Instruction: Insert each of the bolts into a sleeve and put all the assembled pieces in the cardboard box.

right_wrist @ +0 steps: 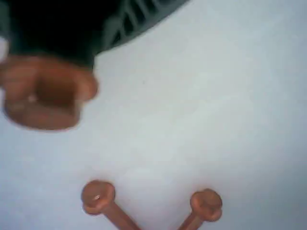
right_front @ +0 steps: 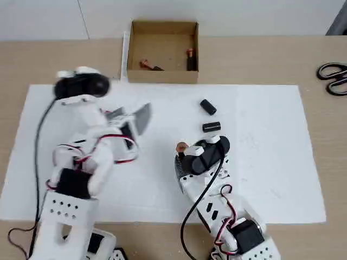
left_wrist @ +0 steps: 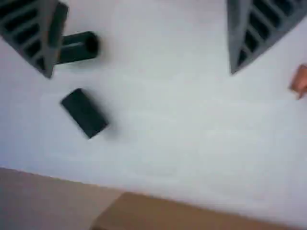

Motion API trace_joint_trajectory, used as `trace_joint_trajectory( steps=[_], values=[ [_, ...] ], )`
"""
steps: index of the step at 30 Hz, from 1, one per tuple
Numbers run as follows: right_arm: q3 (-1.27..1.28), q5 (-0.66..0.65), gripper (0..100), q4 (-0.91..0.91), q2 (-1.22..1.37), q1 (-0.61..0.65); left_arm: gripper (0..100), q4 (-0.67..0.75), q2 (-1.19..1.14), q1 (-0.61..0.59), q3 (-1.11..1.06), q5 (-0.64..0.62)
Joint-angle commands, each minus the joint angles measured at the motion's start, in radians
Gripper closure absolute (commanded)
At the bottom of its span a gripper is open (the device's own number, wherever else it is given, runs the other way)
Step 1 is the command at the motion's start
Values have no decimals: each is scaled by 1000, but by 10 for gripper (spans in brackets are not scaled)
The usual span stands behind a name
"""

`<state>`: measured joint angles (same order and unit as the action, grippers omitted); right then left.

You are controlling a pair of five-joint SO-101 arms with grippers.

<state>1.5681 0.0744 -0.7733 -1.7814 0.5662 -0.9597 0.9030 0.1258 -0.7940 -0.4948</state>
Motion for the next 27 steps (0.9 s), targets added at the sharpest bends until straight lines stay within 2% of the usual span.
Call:
trace_joint_trajectory(
  steps=[1, 4, 8, 12, 15, 21, 27],
  values=[
    [-9, 11, 995, 28, -5, -4, 773, -218, 18, -107, 61, 37],
    [-14, 8, 995, 61, 4, -24, 773, -370, 18, -207, 87, 180],
    [-51, -15, 995, 74, 5, -130, 773, -448, 17, -361, 97, 348],
    [-164, -115, 995, 77, 8, -236, 774, -526, 17, -391, 96, 377],
    [-236, -147, 995, 153, 54, -246, 775, -525, 18, -388, 101, 377],
    [-411, -229, 995, 407, 438, -248, 775, -523, 18, -388, 97, 377],
    [-744, -227, 995, 590, 966, -248, 775, -523, 18, -388, 96, 377]
  ],
)
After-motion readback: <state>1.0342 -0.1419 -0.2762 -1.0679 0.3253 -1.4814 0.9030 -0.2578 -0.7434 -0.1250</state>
